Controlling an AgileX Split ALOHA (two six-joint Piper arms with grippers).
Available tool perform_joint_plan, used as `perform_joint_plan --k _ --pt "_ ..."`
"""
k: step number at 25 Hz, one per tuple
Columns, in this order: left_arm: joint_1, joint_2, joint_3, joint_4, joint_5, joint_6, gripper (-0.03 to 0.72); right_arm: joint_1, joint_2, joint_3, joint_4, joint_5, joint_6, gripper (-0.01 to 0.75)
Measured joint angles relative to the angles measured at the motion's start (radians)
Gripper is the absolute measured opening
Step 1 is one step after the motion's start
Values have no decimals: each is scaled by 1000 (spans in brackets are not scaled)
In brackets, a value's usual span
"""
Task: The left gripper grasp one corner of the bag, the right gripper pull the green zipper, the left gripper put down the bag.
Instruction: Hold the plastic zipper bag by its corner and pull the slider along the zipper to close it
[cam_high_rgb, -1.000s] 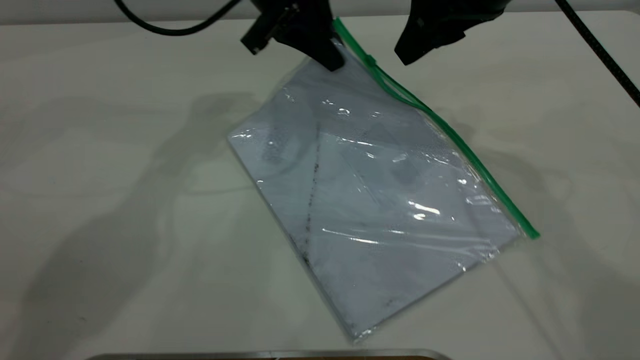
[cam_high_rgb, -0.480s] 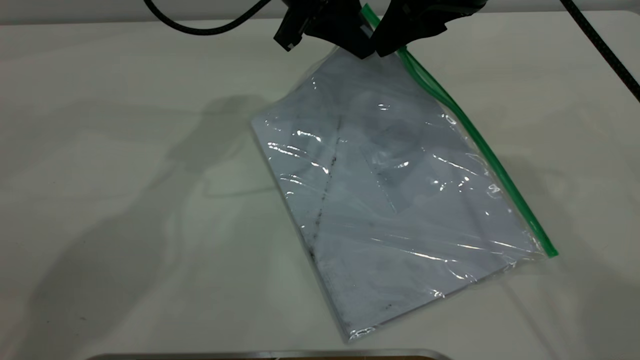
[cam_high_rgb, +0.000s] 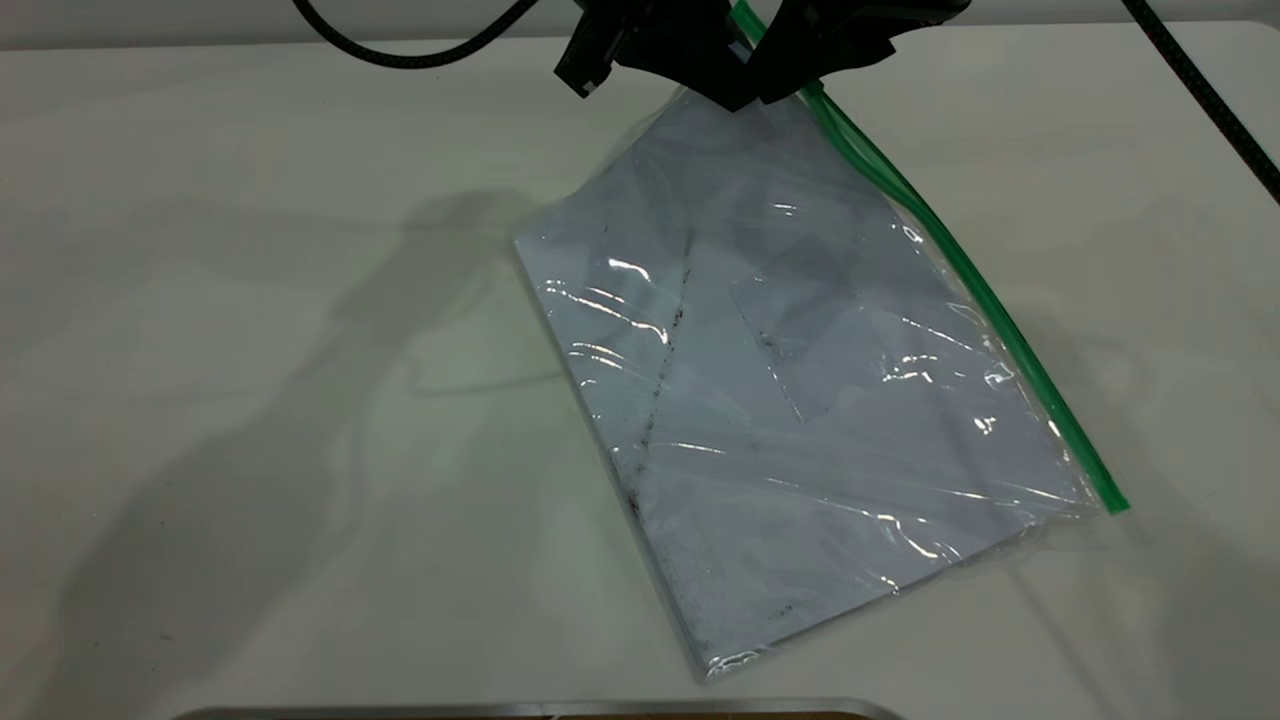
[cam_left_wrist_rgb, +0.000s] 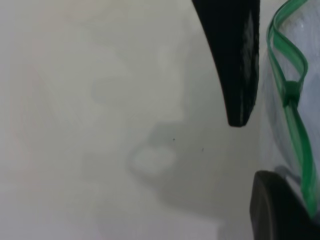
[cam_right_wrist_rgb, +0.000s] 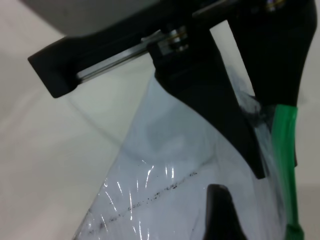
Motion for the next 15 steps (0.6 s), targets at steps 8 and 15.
perform_joint_plan --k 8,15 --pt "0 0 0 0 5 2 53 0 11 0 0 1 0 305" --pt "0 0 0 1 17 2 53 0 27 0 -4 0 0 122"
